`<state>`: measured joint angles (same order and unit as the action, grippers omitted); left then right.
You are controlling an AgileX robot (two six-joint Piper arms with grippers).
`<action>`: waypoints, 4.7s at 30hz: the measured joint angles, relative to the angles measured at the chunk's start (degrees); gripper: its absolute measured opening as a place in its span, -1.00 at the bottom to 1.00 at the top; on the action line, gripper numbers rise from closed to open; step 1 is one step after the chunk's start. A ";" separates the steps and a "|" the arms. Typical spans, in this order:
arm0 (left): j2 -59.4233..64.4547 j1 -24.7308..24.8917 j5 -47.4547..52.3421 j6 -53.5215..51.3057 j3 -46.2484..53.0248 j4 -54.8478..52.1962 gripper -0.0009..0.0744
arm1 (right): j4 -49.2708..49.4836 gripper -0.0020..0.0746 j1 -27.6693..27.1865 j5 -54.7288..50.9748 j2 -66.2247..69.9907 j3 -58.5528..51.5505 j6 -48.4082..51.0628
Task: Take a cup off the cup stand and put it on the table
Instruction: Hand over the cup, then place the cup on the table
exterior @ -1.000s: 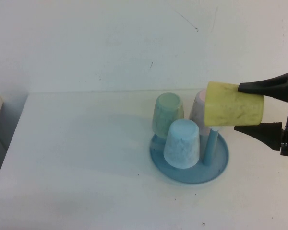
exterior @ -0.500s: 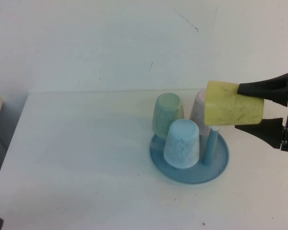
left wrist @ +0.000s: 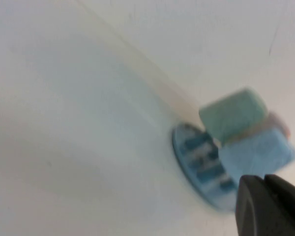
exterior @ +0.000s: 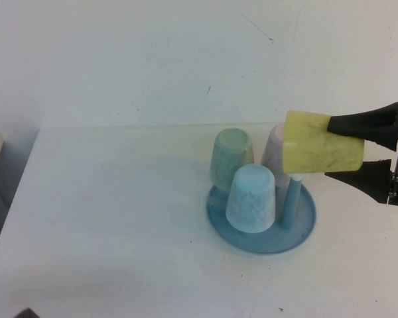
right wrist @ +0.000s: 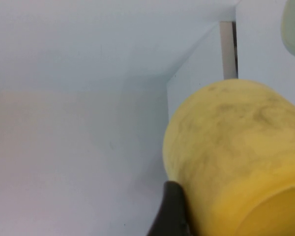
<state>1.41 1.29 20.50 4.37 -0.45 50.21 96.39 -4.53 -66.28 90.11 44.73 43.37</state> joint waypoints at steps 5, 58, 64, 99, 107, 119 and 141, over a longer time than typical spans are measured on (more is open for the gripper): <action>14.01 0.89 14.33 -18.61 -9.89 3.28 -0.98 | 0.10 0.57 0.00 0.00 0.10 0.00 0.21; 97.76 20.92 42.74 -99.84 -65.31 45.54 0.31 | -0.29 0.57 3.32 -0.02 0.10 0.00 3.24; 98.19 23.89 40.79 -99.84 -66.51 45.35 0.26 | 0.08 0.57 3.32 -0.26 0.10 0.00 9.36; 99.98 29.39 30.19 -99.91 -72.26 44.74 -0.89 | 4.90 0.71 2.80 0.86 0.10 0.52 28.93; 98.23 29.00 31.36 -95.41 -72.26 39.82 -0.92 | 0.81 0.85 -1.28 -1.53 0.10 0.52 31.85; 81.62 27.52 31.53 -73.98 -72.60 1.82 -0.96 | -1.11 0.86 -8.60 -0.44 0.10 0.52 32.00; 95.08 27.52 41.79 -31.24 -72.72 -47.04 -0.96 | -5.97 0.86 -8.60 -0.44 0.10 0.52 33.56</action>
<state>96.49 28.81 62.29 -26.86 -73.17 3.17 90.41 -13.13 -66.72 90.21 45.25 76.94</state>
